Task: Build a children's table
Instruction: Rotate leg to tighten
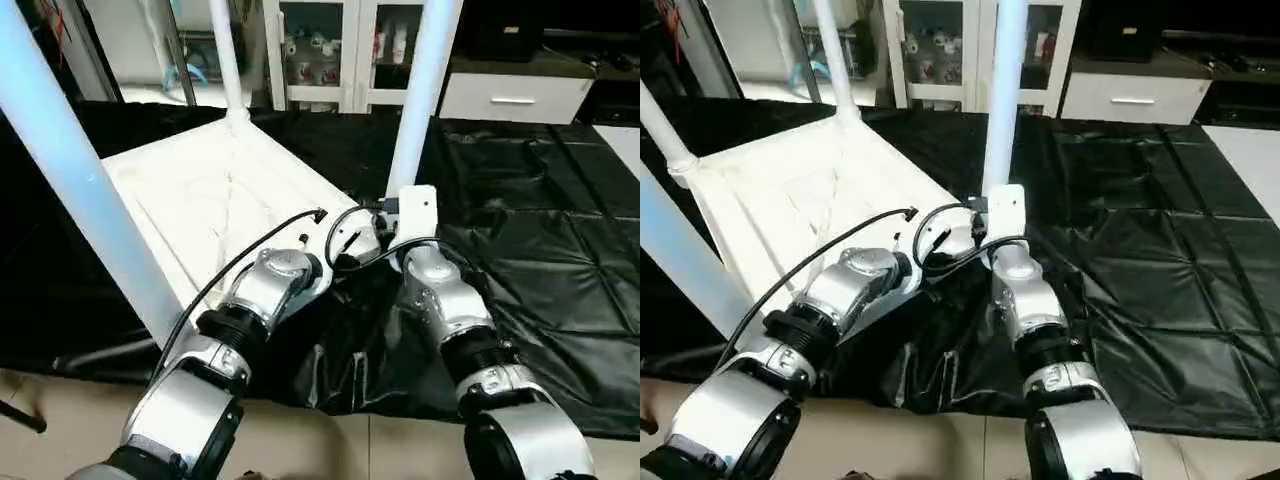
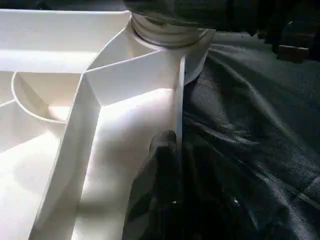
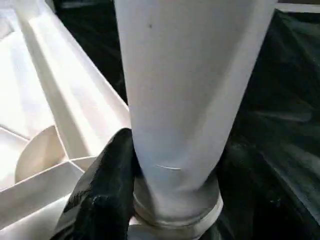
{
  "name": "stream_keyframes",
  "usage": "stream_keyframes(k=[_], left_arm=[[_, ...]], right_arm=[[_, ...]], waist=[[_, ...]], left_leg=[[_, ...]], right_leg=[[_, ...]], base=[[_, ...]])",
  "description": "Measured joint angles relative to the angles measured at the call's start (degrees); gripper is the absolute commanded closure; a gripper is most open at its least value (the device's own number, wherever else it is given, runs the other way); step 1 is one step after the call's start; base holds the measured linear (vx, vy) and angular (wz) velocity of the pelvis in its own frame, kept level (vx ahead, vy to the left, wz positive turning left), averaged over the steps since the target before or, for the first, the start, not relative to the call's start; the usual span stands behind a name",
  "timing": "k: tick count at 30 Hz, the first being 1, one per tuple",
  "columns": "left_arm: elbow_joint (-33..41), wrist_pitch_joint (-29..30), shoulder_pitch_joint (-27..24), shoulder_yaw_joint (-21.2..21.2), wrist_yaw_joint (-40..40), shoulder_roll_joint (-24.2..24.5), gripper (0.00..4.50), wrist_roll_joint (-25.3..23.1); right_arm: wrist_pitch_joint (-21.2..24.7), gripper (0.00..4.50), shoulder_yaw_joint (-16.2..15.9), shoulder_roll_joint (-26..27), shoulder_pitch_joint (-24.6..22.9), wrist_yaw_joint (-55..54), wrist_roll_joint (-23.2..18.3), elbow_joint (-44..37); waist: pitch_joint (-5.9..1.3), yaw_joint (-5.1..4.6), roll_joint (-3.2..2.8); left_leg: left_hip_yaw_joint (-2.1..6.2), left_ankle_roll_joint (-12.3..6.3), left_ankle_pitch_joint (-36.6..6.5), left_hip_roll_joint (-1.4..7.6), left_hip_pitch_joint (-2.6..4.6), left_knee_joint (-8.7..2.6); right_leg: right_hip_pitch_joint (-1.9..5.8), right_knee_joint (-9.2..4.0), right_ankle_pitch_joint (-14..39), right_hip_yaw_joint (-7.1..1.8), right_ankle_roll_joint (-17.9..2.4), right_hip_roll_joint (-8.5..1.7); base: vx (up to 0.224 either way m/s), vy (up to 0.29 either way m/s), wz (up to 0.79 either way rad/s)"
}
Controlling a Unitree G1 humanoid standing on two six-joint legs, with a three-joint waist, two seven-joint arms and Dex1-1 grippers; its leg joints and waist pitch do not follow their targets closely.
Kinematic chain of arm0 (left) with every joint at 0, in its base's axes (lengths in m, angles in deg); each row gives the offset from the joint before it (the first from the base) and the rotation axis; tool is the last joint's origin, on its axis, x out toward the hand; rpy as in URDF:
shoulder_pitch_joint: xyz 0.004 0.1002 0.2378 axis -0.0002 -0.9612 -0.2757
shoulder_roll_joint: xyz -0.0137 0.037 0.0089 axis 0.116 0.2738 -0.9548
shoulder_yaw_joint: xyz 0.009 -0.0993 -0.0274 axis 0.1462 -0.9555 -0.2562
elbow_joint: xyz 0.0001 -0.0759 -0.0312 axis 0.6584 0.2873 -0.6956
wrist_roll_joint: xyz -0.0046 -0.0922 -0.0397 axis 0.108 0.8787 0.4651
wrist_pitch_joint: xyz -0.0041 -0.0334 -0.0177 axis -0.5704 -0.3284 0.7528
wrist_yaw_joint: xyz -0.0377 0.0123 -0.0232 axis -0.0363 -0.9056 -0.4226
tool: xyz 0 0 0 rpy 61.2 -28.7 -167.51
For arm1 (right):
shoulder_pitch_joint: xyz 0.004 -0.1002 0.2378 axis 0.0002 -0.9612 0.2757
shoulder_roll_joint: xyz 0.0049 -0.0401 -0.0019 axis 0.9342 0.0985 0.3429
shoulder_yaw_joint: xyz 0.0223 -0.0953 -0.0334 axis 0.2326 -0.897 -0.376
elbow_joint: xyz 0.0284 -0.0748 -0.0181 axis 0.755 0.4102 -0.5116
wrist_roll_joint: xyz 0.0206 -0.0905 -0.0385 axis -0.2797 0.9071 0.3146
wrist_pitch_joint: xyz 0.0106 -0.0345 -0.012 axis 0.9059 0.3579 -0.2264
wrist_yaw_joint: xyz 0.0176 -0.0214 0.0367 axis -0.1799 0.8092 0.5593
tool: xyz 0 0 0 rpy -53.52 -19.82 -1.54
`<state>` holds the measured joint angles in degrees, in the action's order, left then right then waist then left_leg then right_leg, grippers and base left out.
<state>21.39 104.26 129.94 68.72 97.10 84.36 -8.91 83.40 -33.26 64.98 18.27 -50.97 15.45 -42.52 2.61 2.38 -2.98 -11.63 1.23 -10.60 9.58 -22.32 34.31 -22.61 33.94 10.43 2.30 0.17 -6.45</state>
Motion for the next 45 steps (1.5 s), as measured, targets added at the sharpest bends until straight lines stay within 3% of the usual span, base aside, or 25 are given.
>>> stream_keyframes(k=[3,5,7,12,17,20,24,31,36,39,45], left_arm=[[0.61,-1.02,-0.2,0.16,1.53,0.99,4.5,0.04],[1.73,-1.7,-0.64,0.37,3.35,3.17,4.5,0.02],[4.21,-1.96,-2.09,0.59,5.88,4.54,4.5,0.33],[7.87,-1.77,-3.94,1.54,10.15,6.52,4.5,0.5],[16.43,-0.28,-8.3,4.97,21.52,11.76,4.5,2.08],[20.53,0.5,-10.46,6.41,29.0,15.78,4.5,3.43],[25.13,2.96,-11.71,8.8,34.49,18.5,4.5,3.65],[28.37,4.81,-12.53,9.9,36.97,19.79,4.5,3.9],[28.45,4.91,-12.54,10.22,37.03,19.6,4.5,3.86],[28.83,5.64,-12.54,10.29,37.03,19.7,4.5,3.86],[29.06,6.14,-12.54,10.26,37.02,20.18,4.5,3.8]], right_arm=[[-0.18,1.85,-0.45,-1.01,-1.98,2.16,-0.16,-3.23],[0.57,1.74,-2.28,-2.07,-4.24,5.27,-0.62,-6.27],[2.31,1.5,-4.18,-5.08,-5.43,10.47,-0.82,-9.23],[4.09,1.34,-5.51,-10.72,-6.36,20.92,-1.62,-13.19],[4.21,1.34,-7.43,-24.84,-10.9,45.86,-7.63,-20.01],[4.18,1.34,-8.15,-31.03,-11.8,55.83,-8.28,-21.11],[4.05,1.34,-11.22,-33.04,-11.78,64.42,-8.26,-22.41],[3.19,1.34,-15.87,-32.54,-10.2,71.15,-7.75,-22.4],[0.99,1.34,-17.08,-31.02,-9.59,70.84,-5.72,-20.77],[0.89,1.69,-17.09,-30.64,-9.24,70.91,-5.46,-19.66],[0.1,1.99,-17.6,-30.27,-7.94,71.98,-5.43,-17.89]], waist=[[0.0,0.42,0.0],[0.02,0.1,-0.05],[0.05,0.19,-0.13],[0.12,0.82,-0.36],[0.16,2.47,-0.5],[0.16,2.96,-0.51],[0.14,3.26,-0.49],[0.13,3.62,-0.52],[0.12,4.14,-0.52],[0.12,4.1,-0.52],[0.1,3.95,-0.52]], left_leg=[[0.01,0.11,0.07,0.07,-0.16,-0.08],[0.05,0.2,0.14,0.19,-0.29,-0.11],[0.07,0.18,0.15,0.23,-0.47,-0.18],[0.08,-0.06,0.3,0.3,-0.64,-0.18],[-0.01,0.1,0.13,0.25,-0.67,-0.08],[-0.01,-0.03,0.22,0.29,-0.64,0.0],[-0.02,0.11,0.16,0.31,-0.6,0.1],[-0.04,0.09,0.16,0.27,-0.62,0.2],[-0.04,0.09,0.16,0.28,-0.62,0.21],[-0.04,0.08,0.16,0.28,-0.62,0.21],[-0.04,0.08,0.17,0.3,-0.6,0.27]], right_leg=[[-0.23,0.05,-0.24,0.05,0.19,0.05],[-0.48,0.06,-0.22,0.1,0.25,0.17],[-0.63,0.05,-0.14,0.22,0.36,0.17],[-0.75,0.06,-0.14,0.31,0.36,0.19],[-0.7,0.03,-0.13,0.27,0.35,0.07],[-0.69,0.16,-0.13,0.3,0.34,0.09],[-0.63,0.24,-0.13,0.29,0.34,0.07],[-0.59,0.24,-0.17,0.25,0.28,0.04],[-0.59,0.24,-0.17,0.25,0.28,0.04],[-0.59,0.26,-0.17,0.25,0.28,0.04],[-0.6,0.38,-0.17,0.25,0.28,0.04]], base=[[0.022,-0.008,-0.01],[0.0,0.0,0.0],[0.0,0.0,0.0],[0.0,0.0,0.0],[0.0,0.0,0.0],[0.0,0.0,0.0],[0.0,0.0,0.0],[0.0,0.0,0.0],[0.0,0.0,0.0],[0.0,0.0,0.0],[0.0,0.0,0.0]])
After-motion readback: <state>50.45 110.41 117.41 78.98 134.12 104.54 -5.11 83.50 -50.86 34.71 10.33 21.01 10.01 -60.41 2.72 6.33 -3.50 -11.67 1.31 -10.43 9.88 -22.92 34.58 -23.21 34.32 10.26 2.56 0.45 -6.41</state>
